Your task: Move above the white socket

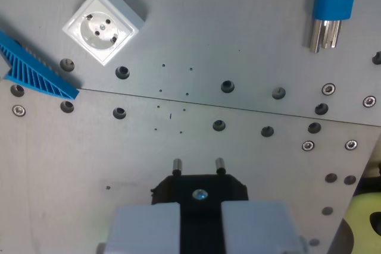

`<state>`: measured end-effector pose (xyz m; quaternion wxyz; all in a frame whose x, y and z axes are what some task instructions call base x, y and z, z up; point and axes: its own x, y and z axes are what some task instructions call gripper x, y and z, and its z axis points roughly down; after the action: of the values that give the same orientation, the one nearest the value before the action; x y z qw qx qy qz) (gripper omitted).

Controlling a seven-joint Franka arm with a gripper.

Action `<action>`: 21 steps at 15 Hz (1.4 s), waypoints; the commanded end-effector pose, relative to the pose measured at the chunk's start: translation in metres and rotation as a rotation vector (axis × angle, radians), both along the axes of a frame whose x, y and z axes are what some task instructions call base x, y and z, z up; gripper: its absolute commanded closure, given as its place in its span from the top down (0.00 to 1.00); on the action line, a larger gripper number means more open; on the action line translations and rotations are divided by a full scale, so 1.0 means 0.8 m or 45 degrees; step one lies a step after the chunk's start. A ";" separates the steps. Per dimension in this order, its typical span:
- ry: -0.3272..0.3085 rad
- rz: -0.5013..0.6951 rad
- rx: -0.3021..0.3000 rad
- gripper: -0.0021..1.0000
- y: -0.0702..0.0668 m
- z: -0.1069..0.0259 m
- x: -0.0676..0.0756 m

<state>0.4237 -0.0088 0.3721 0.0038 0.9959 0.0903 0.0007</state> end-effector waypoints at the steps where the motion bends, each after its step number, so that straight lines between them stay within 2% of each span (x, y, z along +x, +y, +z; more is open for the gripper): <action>1: 0.000 0.000 0.000 0.00 0.000 0.000 0.000; 11: -0.008 0.052 0.001 0.00 0.002 -0.006 -0.001; 16: -0.043 0.121 0.002 0.00 0.006 -0.019 -0.003; 21: -0.090 0.203 0.005 0.00 0.014 -0.041 -0.005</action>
<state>0.4232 0.0001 0.3475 0.0035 0.9925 0.1211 -0.0134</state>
